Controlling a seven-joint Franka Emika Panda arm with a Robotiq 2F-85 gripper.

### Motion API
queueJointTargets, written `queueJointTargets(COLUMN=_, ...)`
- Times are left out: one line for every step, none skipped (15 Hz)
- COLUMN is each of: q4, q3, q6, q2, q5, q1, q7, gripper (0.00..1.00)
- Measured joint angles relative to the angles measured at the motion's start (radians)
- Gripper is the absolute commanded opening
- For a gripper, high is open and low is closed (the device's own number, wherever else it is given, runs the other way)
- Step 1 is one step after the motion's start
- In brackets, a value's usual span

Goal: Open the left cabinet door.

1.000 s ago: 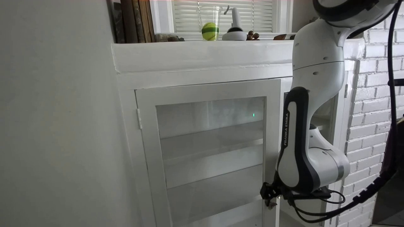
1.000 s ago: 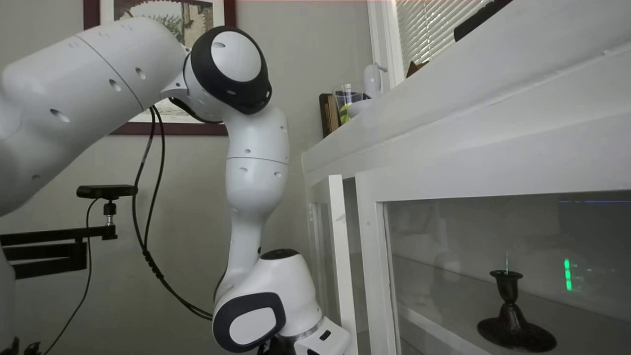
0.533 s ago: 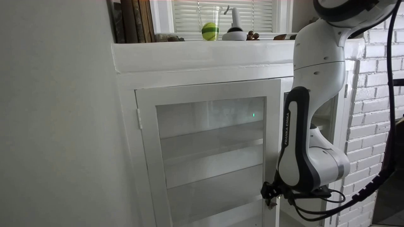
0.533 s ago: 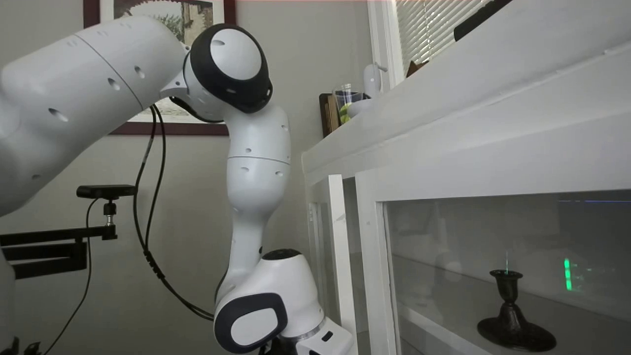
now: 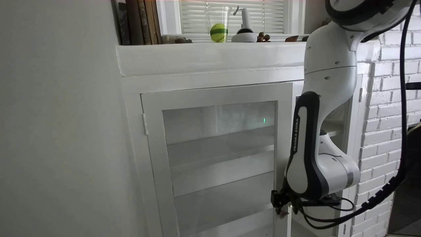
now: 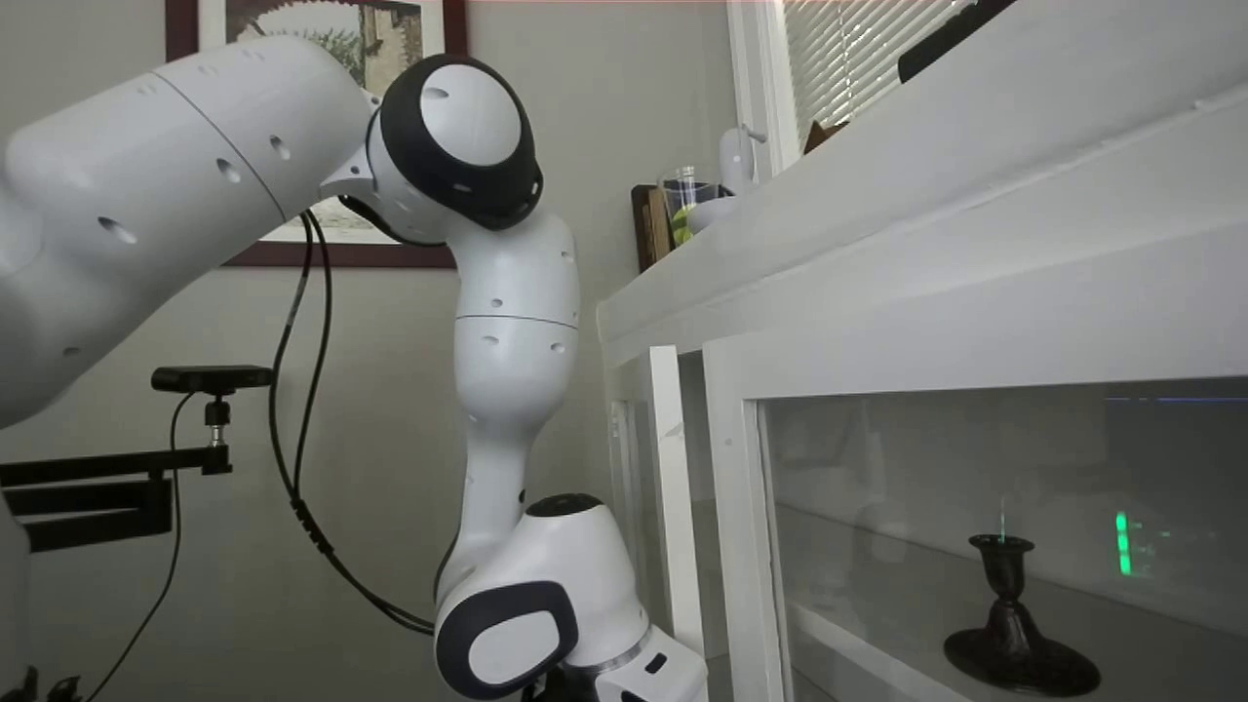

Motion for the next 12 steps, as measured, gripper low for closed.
queueJointTargets(q4=0.005, q3=0.003, q6=-0.001, q2=0.004, q5=-0.002, q1=-0.002, q7=0.0, gripper=0.82)
queueJointTargets(q4=0.01, q3=0.006, q6=-0.002, q2=0.009, q5=-0.006, q1=-0.005, q7=0.0, gripper=0.78)
queueJointTargets(q4=0.015, q3=0.01, q6=-0.002, q2=0.014, q5=-0.012, q1=-0.01, q7=0.0, gripper=0.73)
queueJointTargets(q4=0.019, q3=0.014, q6=-0.003, q2=0.018, q5=-0.015, q1=-0.014, q7=0.0, gripper=0.71)
queueJointTargets(q4=0.022, q3=0.018, q6=-0.003, q2=0.023, q5=-0.019, q1=-0.019, q7=0.0, gripper=0.66)
queueJointTargets(q4=0.026, q3=0.022, q6=-0.003, q2=0.029, q5=-0.024, q1=-0.025, q7=0.0, gripper=0.6)
queueJointTargets(q4=0.03, q3=0.026, q6=-0.003, q2=0.036, q5=-0.029, q1=-0.031, q7=0.0, gripper=0.51)
queueJointTargets(q4=0.033, q3=0.03, q6=-0.004, q2=0.042, q5=-0.033, q1=-0.037, q7=0.0, gripper=0.38)
queueJointTargets(q4=0.036, q3=0.032, q6=-0.004, q2=0.047, q5=-0.035, q1=-0.041, q7=0.0, gripper=0.35)
queueJointTargets(q4=0.038, q3=0.034, q6=-0.004, q2=0.052, q5=-0.036, q1=-0.045, q7=0.0, gripper=0.27)
queueJointTargets(q4=0.041, q3=0.036, q6=-0.004, q2=0.057, q5=-0.037, q1=-0.049, q7=0.0, gripper=0.22)
queueJointTargets(q4=0.044, q3=0.04, q6=-0.004, q2=0.06, q5=-0.039, q1=-0.051, q7=0.0, gripper=0.11)
